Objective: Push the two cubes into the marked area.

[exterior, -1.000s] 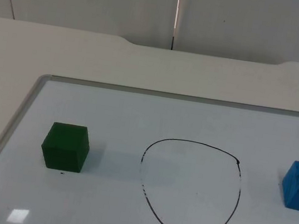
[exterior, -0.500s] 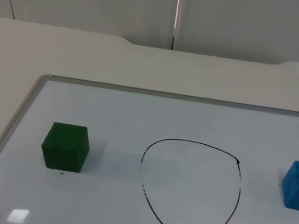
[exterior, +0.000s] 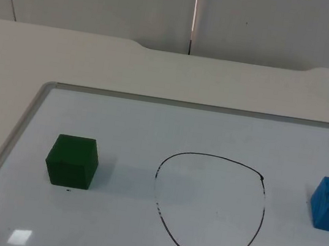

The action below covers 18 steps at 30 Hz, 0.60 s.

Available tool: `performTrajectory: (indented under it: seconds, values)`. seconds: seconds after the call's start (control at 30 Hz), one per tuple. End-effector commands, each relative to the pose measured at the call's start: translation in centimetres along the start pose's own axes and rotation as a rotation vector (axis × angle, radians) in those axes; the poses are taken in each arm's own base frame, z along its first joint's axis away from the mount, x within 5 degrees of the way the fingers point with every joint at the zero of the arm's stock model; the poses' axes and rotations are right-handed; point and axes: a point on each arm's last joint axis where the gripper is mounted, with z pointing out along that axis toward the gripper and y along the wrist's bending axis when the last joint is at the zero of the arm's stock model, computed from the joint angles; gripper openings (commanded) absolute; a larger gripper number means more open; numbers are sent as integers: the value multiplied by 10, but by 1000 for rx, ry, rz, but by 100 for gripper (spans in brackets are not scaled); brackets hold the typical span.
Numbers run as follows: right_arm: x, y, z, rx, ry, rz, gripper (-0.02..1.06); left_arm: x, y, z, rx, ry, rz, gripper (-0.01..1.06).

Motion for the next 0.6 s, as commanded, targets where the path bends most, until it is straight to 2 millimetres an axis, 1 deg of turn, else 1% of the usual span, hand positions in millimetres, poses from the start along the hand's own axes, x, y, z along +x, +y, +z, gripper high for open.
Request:
performTrajectory:
  seconds: [0.0, 0.13, 0.27, 0.3, 0.33, 0.5, 0.53, 0.57]
  values:
    - [-3, -1, -1, 0, -28, 11, 62, 0, -2, 0, 18, -6, -73, 105]
    - [-3, -1, -1, 0, -28, 14, 62, -5, -2, 3, 32, 10, -85, 104]
    - [-3, -1, -1, 0, -28, 17, 62, -24, 0, 14, 33, 18, -92, 99]
    - [-3, -1, -1, 0, -28, 17, 62, -28, 0, 18, 35, 20, -96, 98]
    - [-3, -1, -1, 0, -28, 17, 62, -28, 0, 18, 35, 20, -96, 98]
    - [-3, 0, -1, -1, -26, 21, 62, -48, 3, 49, 34, 61, -112, 93]
    - [-3, 0, -1, -1, -26, 21, 62, -48, 3, 49, 34, 61, -112, 93]
    - [-3, 0, -1, -2, -28, 21, 62, -51, 3, 56, 39, 73, -120, 91]
